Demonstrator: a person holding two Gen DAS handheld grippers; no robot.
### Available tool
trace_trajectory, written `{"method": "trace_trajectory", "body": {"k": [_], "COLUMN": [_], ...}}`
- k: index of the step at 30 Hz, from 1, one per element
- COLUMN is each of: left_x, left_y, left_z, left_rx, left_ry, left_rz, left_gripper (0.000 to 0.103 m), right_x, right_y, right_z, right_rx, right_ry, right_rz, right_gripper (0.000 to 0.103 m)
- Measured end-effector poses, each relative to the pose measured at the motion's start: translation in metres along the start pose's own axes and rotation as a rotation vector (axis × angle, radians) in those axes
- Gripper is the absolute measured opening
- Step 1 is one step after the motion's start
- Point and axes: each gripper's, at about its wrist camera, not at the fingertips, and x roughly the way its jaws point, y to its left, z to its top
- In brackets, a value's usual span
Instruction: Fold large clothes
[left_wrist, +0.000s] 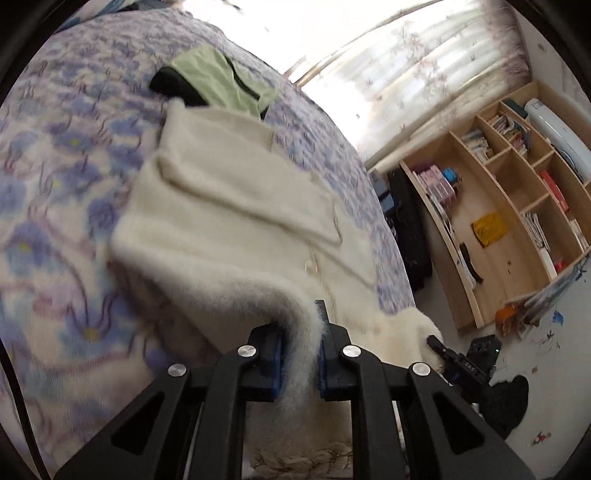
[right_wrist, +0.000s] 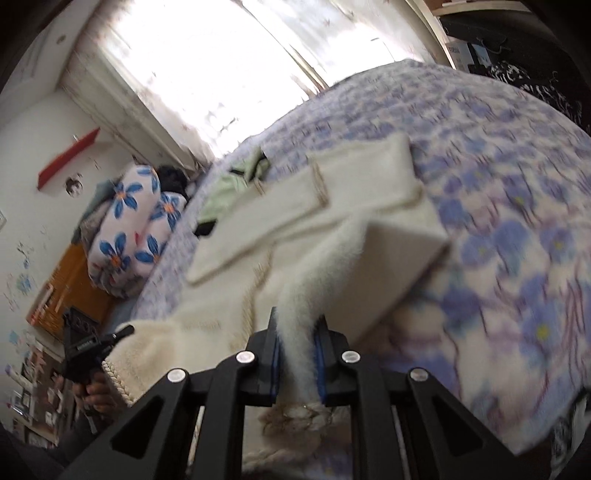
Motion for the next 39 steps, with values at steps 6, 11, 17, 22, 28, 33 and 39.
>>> {"method": "trace_trajectory", "body": {"k": [6, 11, 17, 22, 28, 33, 39], "left_x": [0.03, 0.074, 0.132, 0.176, 0.199, 0.208, 0.194], "left_y": [-0.001, 0.028, 0.073, 0.114, 0.12, 0.108, 0.102], "left_z": [0.079, 0.146, 0.211, 0.24, 0.249, 0.255, 0.267], "left_rx": [-0.04, -0.14, -0.22, -0.345, -0.3, -0.178, -0.159], "left_ry": [-0.069, -0.085, -0.104, -0.009, 0.037, 0.079, 0.085], "left_rz": [0.093, 0.189, 0.26, 0.284, 0.303, 0.331, 0.266], "left_gripper": [0.011, 0.011, 0.015, 0.035, 0.049, 0.051, 0.052], "right_x": [0.046, 0.099, 0.165, 0.201, 0.192, 0.193, 0.194], "right_y": [-0.003, -0.033, -0.088, -0.128, -0.128, -0.126, -0.119], "right_z": [0.07, 0.13, 0.184, 0.195, 0.205, 0.208, 0.205], "right_rx": [0.055, 0.179, 0.321, 0.444, 0.33, 0.215, 0.147], "right_ry": [-0.051, -0.078, -0.075, -0.026, -0.071, -0.036, -0.028], "right_rz": [-0.009, -0.059, -0.151, -0.123, -0.107, -0.151, -0.168], "right_gripper": [0.014, 0.014, 0.015, 0.024, 0.046, 0.048, 0.053]}}
